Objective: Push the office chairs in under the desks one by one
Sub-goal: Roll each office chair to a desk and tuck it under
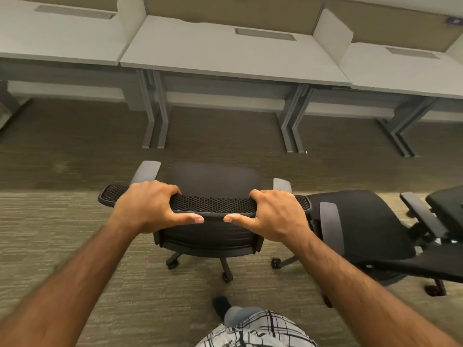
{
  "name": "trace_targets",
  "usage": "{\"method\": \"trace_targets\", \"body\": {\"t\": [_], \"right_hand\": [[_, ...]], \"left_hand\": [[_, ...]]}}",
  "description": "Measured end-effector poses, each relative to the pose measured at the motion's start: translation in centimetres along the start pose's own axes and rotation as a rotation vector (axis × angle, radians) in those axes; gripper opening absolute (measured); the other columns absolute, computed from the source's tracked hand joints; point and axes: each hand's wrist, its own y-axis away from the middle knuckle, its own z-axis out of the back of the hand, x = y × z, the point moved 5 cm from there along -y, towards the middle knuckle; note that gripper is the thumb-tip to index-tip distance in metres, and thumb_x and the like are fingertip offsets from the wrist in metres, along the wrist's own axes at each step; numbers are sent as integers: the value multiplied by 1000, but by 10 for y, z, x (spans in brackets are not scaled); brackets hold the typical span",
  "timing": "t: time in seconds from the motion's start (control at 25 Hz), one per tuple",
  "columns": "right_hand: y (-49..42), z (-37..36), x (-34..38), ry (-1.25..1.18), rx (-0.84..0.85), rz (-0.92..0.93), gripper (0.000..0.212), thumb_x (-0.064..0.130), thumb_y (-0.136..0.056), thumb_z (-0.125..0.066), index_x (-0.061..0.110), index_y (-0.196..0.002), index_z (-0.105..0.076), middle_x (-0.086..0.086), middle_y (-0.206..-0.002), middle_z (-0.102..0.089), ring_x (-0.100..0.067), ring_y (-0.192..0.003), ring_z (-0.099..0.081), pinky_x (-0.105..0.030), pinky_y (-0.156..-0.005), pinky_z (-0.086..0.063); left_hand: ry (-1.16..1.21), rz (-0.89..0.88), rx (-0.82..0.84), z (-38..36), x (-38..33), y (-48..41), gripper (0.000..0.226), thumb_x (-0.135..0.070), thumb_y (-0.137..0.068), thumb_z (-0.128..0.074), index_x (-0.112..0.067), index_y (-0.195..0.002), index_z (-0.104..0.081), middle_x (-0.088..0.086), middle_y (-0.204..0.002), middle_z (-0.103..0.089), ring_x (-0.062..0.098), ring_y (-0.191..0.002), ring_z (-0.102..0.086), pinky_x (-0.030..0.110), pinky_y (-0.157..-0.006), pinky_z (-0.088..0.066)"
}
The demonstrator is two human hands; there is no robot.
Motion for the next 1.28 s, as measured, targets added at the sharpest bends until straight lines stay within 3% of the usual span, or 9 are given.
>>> {"method": "trace_targets", "body": {"t": [0.44,0.72,0.96,1.16,1.28], "right_hand": [[-107,2,4,25,-94,162,92,104,-68,-16,19,-67,-52,5,-60,-52,-15,-54,-51,-32,-55,-41],[-189,2,29,0,-123,347,94,104,-65,-11,19,-67,-49,2,-65,-58,-21,-58,-51,-34,-58,-33],[-255,4,89,-35,-107,455,90,103,-67,-15,20,-66,-47,3,-65,-57,-19,-57,-48,-34,-58,-33],[-316,6,181,-57,-125,500,83,102,-69,-21,22,-62,-42,6,-58,-49,-10,-50,-39,-33,-55,-30],[-351,-4,244,-37,-144,499,87,103,-69,-20,21,-63,-48,6,-59,-51,-12,-52,-43,-33,-54,-32]], "left_hand": [[-43,158,-157,3,45,-44,103,-110,-49,-10,-25,-79,-59,-7,-75,-62,18,-71,-58,37,-65,-48],[-38,326,-201,14,86,-53,98,-109,-48,-8,-23,-70,-52,-7,-65,-52,19,-65,-55,36,-61,-45],[-55,412,-229,30,159,-52,103,-110,-47,-10,-22,-72,-58,-6,-66,-54,23,-70,-62,35,-60,-40],[-54,473,-228,44,266,-39,106,-111,-44,-14,-23,-76,-64,-7,-65,-57,22,-69,-61,35,-61,-42],[-50,475,-234,46,340,-30,107,-111,-43,-14,-24,-79,-65,-6,-68,-61,21,-70,-61,35,-63,-43]]}}
